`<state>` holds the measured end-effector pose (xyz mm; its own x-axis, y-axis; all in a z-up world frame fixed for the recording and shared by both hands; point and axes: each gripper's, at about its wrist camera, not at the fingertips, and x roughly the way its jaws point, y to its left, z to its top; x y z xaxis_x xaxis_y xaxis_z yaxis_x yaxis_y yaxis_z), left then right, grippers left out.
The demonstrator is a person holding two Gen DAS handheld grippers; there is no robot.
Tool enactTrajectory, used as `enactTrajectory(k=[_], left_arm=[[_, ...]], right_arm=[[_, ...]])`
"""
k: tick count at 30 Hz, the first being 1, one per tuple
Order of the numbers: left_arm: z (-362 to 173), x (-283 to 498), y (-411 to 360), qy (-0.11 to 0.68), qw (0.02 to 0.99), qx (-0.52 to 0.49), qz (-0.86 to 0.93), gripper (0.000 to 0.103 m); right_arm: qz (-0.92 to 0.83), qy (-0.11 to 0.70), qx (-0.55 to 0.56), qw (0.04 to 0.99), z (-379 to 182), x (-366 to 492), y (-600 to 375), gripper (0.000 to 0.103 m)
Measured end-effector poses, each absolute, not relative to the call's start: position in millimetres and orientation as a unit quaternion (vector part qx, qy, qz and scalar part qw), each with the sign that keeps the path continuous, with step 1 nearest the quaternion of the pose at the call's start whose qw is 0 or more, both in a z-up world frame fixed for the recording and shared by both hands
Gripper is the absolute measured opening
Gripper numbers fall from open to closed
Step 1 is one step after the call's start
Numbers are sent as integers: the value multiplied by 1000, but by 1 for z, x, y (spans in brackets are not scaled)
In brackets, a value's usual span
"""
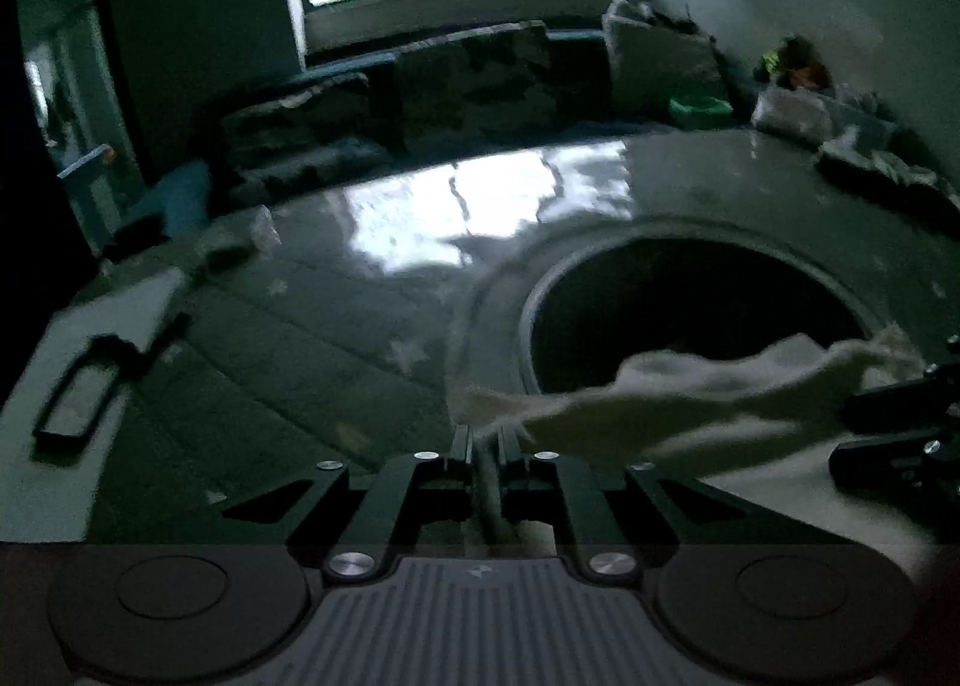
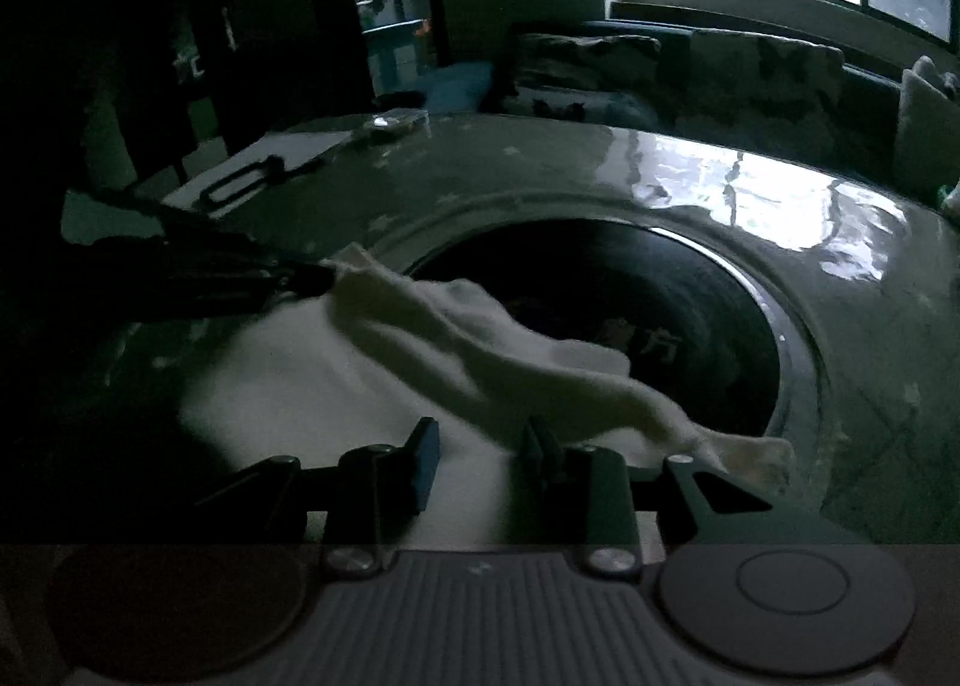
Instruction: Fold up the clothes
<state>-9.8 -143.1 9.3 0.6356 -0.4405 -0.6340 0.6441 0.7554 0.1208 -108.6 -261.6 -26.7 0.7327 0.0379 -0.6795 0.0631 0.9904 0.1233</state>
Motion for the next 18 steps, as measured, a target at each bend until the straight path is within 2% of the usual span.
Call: enactTrajectory(k=[7,12,18], left_arm=[[12,-23,-171,300,862,168,-371,10],[-5,0,-190,328,860,176,-350,10],[-2,7,-182,341,862,159,-339,11]], right_arm=[[-39,357,84,930,-26,-101,-279,29],[-53,363,94,925,-38,-101,-286,24],[-66,358,93,927,-34,-112,-292,24]])
